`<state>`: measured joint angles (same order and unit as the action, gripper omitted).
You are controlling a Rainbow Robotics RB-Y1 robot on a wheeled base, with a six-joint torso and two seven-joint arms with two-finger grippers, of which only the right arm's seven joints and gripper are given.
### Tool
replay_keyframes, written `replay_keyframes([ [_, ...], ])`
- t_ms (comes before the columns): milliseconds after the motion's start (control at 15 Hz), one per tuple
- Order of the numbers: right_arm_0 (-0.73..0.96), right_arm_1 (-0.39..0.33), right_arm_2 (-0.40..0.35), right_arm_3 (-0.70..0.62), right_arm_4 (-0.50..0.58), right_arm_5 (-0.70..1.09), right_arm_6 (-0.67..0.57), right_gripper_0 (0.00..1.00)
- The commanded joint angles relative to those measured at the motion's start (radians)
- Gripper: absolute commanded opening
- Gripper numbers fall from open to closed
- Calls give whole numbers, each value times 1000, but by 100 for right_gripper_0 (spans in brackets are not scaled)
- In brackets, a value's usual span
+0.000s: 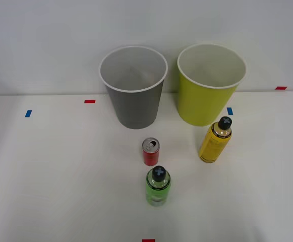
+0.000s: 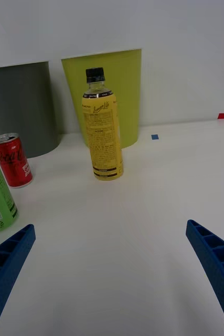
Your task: Put cans in the gray bin, plastic bottles in the light green bin
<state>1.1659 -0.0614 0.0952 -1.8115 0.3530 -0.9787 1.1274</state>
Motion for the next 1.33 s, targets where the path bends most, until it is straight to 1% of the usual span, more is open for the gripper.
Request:
replay_keyframes([
  [67,0,0,0,0,0,0,0,100],
  [1333,0,0,0,0,0,0,0,100],
])
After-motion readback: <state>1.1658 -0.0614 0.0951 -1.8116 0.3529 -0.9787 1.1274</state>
